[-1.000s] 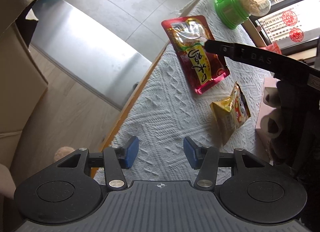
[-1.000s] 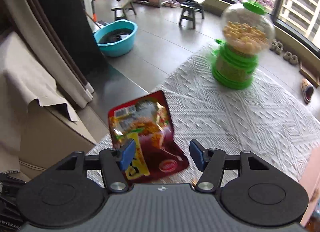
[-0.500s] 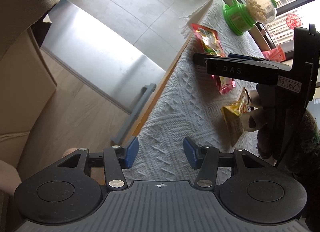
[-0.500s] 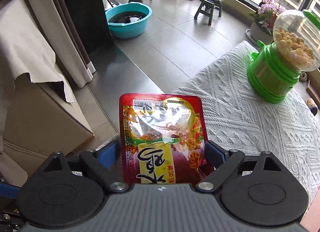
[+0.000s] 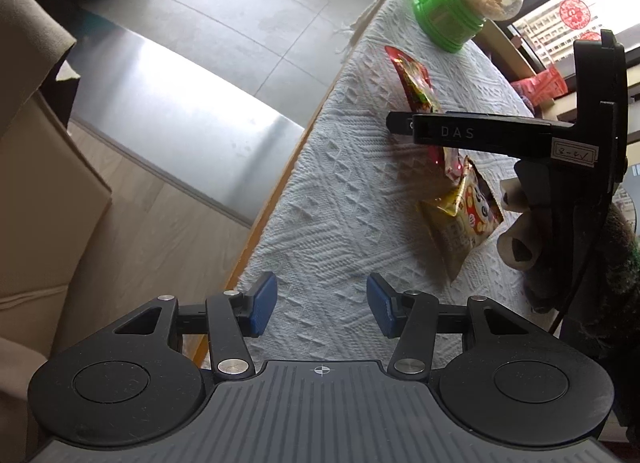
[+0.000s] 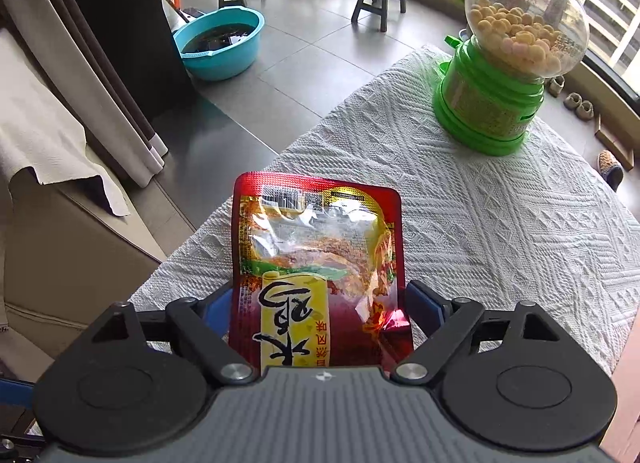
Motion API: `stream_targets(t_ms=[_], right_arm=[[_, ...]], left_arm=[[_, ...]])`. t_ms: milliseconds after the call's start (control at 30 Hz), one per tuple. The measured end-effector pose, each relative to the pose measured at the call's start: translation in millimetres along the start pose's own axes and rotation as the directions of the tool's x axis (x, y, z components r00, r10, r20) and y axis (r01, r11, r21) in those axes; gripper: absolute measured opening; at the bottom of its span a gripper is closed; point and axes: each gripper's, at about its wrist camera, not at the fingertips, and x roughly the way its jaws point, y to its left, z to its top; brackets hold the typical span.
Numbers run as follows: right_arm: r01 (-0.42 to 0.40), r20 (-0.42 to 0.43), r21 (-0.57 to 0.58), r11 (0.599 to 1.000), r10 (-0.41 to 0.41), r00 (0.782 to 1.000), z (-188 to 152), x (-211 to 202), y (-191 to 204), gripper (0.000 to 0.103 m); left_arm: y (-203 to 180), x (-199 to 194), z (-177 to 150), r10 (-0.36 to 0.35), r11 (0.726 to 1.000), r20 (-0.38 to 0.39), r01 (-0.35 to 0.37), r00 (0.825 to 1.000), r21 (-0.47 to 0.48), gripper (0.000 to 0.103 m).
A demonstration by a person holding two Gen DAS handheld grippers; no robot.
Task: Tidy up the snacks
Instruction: 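Grasp the red spicy snack bag with the right tool, then grasp the yellow panda bag with the left tool while the right tool holds the red bag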
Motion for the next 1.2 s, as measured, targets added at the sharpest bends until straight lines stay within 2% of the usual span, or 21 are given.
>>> stream_targets(t_ms=[100, 133, 200, 233, 300, 333, 367, 400, 500, 533, 633, 700, 767, 833, 900, 1000, 1067, 1100, 1200], right_arm=[[0.007, 0.011, 0.000, 1.000, -0.007, 1.000, -1.7, -16.2, -4.4, 0.062], [0.003, 0.013, 0.000, 1.000, -0.003, 1.000, -2.8, -21.6, -8.1, 0.061], [0.004, 0.019, -0.002, 1.000, -0.004, 1.000, -5.4, -31.2, -16.8, 0.053], [0.001, 0.026, -0.001, 1.000, -0.001, 1.000, -6.8, -36.5, -21.8, 0.049], [-0.018, 0.051, 0.010, 1.000, 0.018, 0.999, -9.0, -48.9, -31.7, 0.040], [-0.025, 0.068, 0.017, 1.000, 0.024, 0.997, -10.3, -56.2, -36.3, 0.039], [-0.025, 0.074, 0.019, 1.000, 0.023, 0.997, -12.2, -61.8, -39.7, 0.039], [-0.036, 0.071, 0.017, 0.999, 0.034, 0.997, -14.3, -66.3, -43.7, 0.039], [-0.116, 0.039, 0.048, 0.992, 0.114, 0.993, -24.7, -78.3, -59.9, 0.040], [-0.123, 0.040, 0.062, 0.990, 0.121, 0.992, -30.5, -82.9, -65.7, 0.042], [-0.097, 0.046, 0.123, 0.988, 0.092, 0.995, -51.2, -92.8, -79.1, 0.054], [-0.118, 0.023, 0.176, 0.977, 0.116, 0.993, -64.8, -89.7, -85.1, 0.055], [-0.132, 0.005, 0.243, 0.961, 0.134, 0.991, -75.4, -79.5, -89.7, 0.055], [-0.159, -0.034, 0.274, 0.949, 0.174, 0.984, -82.0, -65.8, -84.7, 0.055], [-0.200, -0.036, 0.285, 0.938, 0.219, 0.975, -86.0, -60.3, -74.6, 0.055], [-0.303, -0.044, 0.298, 0.905, 0.330, 0.943, -83.6, -53.2, -54.4, 0.055], [-0.367, -0.050, 0.250, 0.896, 0.391, 0.919, -76.9, -53.9, -36.1, 0.055], [-0.381, -0.049, 0.207, 0.901, 0.398, 0.916, -72.1, -57.4, -28.0, 0.055], [-0.321, 0.009, 0.110, 0.941, 0.322, 0.947, -54.1, -76.0, -17.9, 0.056]], left_arm=[[-24.4, 2.0, 2.4, 0.024, 0.993, 0.006, -0.024, 1.000, 0.113, 0.055], [-37.0, 3.9, 3.2, 0.013, 0.987, 0.007, -0.014, 1.000, 0.158, 0.055], [-63.4, 9.0, 5.8, -0.011, 0.969, 0.008, 0.009, 1.000, 0.249, 0.055], [-77.5, 11.7, 6.9, -0.013, 0.953, 0.015, 0.007, 1.000, 0.302, 0.055], [-110.6, 18.4, 7.8, 0.006, 0.900, 0.048, -0.026, 0.999, 0.435, 0.055], [-124.2, 22.4, 9.2, 0.019, 0.873, 0.067, -0.049, 0.998, 0.484, 0.055], [-134.4, 27.6, 10.6, 0.029, 0.858, 0.074, -0.063, 0.997, 0.509, 0.055], [-139.9, 33.0, 14.3, 0.036, 0.856, 0.066, -0.065, 0.997, 0.513, 0.055], [-140.4, 46.3, 25.9, 0.050, 0.893, 0.030, -0.058, 0.998, 0.445, 0.055], [-137.6, 48.1, 28.8, 0.051, 0.907, 0.024, -0.057, 0.998, 0.416, 0.055], [-123.0, 49.0, 37.4, 0.031, 0.956, 0.004, -0.031, 0.999, 0.292, 0.055], [-111.9, 48.2, 37.9, 0.059, 0.971, -0.015, -0.054, 0.998, 0.235, 0.054], [-100.0, 43.9, 35.0, 0.079, 0.977, -0.015, -0.075, 0.997, 0.199, 0.054], [-88.0, 38.4, 29.9, 0.100, 0.978, -0.025, -0.093, 0.995, 0.186, 0.054], [-73.4, 32.7, 21.6, 0.132, 0.978, -0.034, -0.124, 0.991, 0.169, 0.054], [-46.1, 28.1, 5.5, 0.170, 0.980, -0.067, -0.161, 0.983, 0.120, 0.054], [-32.4, 25.6, -3.1, 0.191, 0.978, -0.075, -0.184, 0.979, 0.098, 0.054], [-27.7, 23.8, -6.9, 0.198, 0.977, -0.072, -0.191, 0.978, 0.093, 0.054], [-21.6, 19.9, -12.1, 0.163, 0.983, -0.059, -0.157, 0.985, 0.095, 0.054]])
